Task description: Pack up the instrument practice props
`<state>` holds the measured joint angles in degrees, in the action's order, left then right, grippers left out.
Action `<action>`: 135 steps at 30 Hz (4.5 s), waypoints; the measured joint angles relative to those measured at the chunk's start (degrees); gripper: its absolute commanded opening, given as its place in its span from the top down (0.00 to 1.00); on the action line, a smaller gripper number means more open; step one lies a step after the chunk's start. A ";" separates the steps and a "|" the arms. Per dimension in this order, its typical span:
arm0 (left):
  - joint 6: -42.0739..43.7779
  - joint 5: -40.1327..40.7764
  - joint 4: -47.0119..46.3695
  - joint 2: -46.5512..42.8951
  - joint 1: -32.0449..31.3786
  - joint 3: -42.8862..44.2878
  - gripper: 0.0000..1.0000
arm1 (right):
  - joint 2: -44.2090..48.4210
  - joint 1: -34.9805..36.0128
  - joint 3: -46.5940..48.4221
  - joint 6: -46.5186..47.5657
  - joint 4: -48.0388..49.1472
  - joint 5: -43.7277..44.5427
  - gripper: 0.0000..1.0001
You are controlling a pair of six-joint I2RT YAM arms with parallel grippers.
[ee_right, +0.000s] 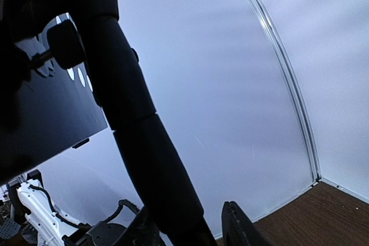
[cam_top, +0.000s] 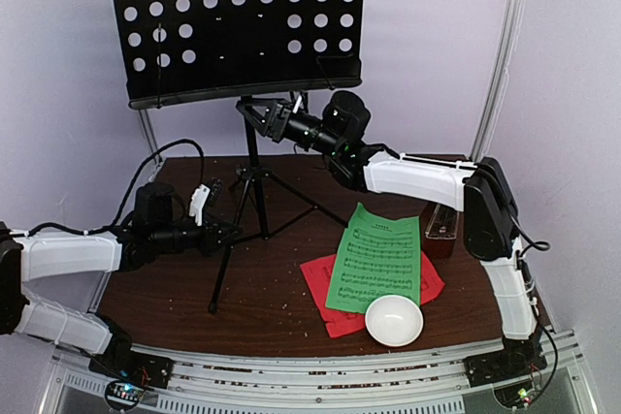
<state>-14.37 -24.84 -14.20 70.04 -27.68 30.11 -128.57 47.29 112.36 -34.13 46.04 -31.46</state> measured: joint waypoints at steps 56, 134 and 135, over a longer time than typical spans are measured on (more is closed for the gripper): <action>-0.04 6.08 -16.65 -7.30 -4.94 -5.46 0.58 | 10.43 5.62 -17.35 13.40 0.20 6.16 1.00; -19.89 7.65 -3.15 -3.08 -14.14 -6.19 1.00 | 12.00 8.17 -35.21 -13.40 -1.20 30.73 0.82; -20.70 7.65 -3.30 -3.08 -14.12 -6.73 1.00 | 11.43 8.17 -35.21 -13.99 -1.01 30.60 0.81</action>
<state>-35.07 -17.19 -17.50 66.96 -41.80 23.38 -117.14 55.46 77.14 -48.12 45.04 -0.86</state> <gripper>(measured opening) 0.446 0.183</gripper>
